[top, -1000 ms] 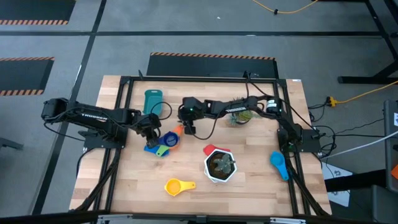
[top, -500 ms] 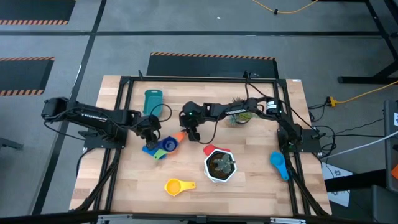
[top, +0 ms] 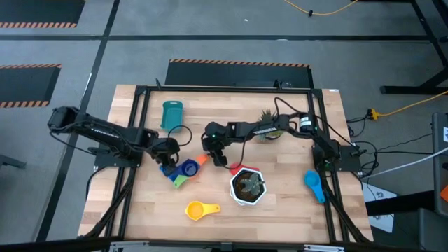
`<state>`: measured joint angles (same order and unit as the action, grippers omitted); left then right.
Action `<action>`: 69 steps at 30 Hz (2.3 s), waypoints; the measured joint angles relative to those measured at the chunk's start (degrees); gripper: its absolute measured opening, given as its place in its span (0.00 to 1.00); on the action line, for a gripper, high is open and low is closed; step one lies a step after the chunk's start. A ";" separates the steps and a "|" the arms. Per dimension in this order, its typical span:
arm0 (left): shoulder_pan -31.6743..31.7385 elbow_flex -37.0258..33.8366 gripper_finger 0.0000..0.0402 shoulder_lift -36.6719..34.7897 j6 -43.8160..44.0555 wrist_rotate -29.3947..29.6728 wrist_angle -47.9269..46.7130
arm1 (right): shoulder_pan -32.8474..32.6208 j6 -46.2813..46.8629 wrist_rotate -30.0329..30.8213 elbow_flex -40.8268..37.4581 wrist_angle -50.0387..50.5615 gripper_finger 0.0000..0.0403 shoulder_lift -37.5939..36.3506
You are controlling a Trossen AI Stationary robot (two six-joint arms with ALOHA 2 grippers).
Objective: Nest measuring cups in basket
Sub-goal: Adjust the nested measuring cups to an aligned position
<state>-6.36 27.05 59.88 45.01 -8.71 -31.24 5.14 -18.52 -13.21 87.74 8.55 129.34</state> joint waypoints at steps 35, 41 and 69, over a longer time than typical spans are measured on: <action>-3.67 0.02 0.24 0.22 5.90 7.79 12.98 | 0.64 -0.64 2.60 0.24 6.46 0.35 -3.32; -1.72 0.02 0.24 0.22 5.58 12.80 14.36 | 0.64 -0.64 2.62 0.26 7.25 0.35 -3.34; 0.34 0.07 0.45 2.53 5.49 4.59 16.46 | 0.66 -1.49 5.18 0.26 8.33 0.35 -3.43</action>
<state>-6.02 27.11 62.40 50.50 -4.12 -14.78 5.80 -20.01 -8.03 88.01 16.88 125.91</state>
